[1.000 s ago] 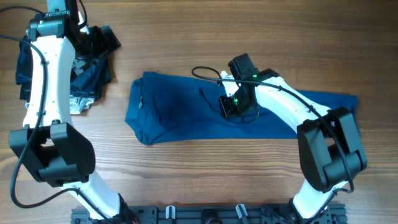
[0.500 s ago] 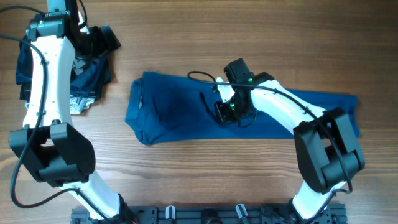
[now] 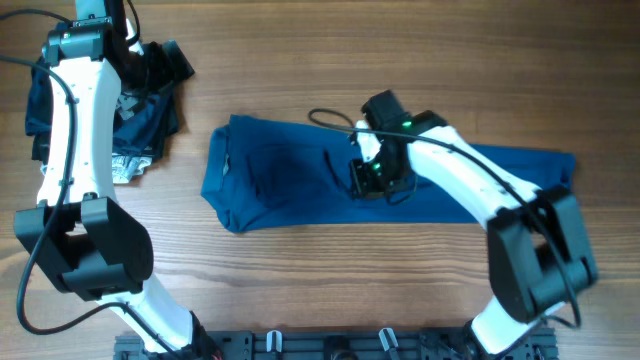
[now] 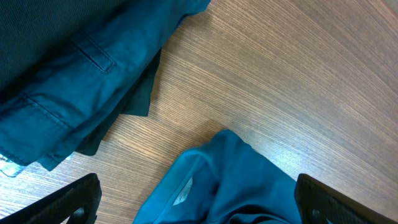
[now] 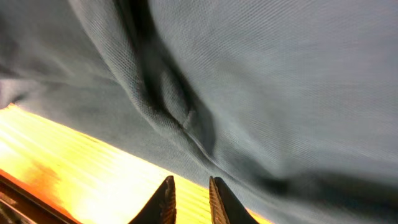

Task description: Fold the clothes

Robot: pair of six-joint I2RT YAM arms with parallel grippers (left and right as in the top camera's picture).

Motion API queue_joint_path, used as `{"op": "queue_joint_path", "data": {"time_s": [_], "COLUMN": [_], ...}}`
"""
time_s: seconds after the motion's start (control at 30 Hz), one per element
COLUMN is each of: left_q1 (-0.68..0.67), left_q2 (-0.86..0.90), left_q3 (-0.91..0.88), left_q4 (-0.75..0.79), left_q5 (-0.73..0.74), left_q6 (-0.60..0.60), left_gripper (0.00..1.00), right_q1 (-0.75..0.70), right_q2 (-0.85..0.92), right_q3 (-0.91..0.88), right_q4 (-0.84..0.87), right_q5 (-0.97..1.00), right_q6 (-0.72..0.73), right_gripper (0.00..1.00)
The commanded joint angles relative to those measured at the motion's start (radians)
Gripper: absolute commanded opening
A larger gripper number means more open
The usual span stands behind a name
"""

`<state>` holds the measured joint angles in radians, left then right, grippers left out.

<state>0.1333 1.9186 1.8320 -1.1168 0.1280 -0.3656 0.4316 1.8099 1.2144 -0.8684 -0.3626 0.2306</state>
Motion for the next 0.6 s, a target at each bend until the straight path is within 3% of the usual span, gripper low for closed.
{"op": "queue_joint_path", "data": {"time_s": [0.0,0.2,0.33,0.57], "left_q1": [0.006,0.006,0.006,0.006], "left_q2": [0.013,0.013,0.013,0.013], "left_q3": [0.005,0.005,0.005,0.005], "left_q4": [0.002,0.002,0.002,0.002], "left_q5": [0.008,0.008,0.008,0.008], "left_q6": [-0.013,-0.013,-0.013,-0.013], "left_gripper": [1.0,1.0,1.0,1.0], "right_q1": [-0.04,-0.04,-0.04,-0.07], "right_q2": [-0.048,-0.046,-0.047,-0.047], "right_q3": [0.02,-0.066,-0.14,-0.153], "right_q4": [-0.023,0.024,0.095,-0.019], "right_q5": [0.113,0.413,0.454,0.461], "right_q6": [0.01,0.123,0.139,0.203], "right_gripper": [0.04,0.04,0.04,0.04]}}
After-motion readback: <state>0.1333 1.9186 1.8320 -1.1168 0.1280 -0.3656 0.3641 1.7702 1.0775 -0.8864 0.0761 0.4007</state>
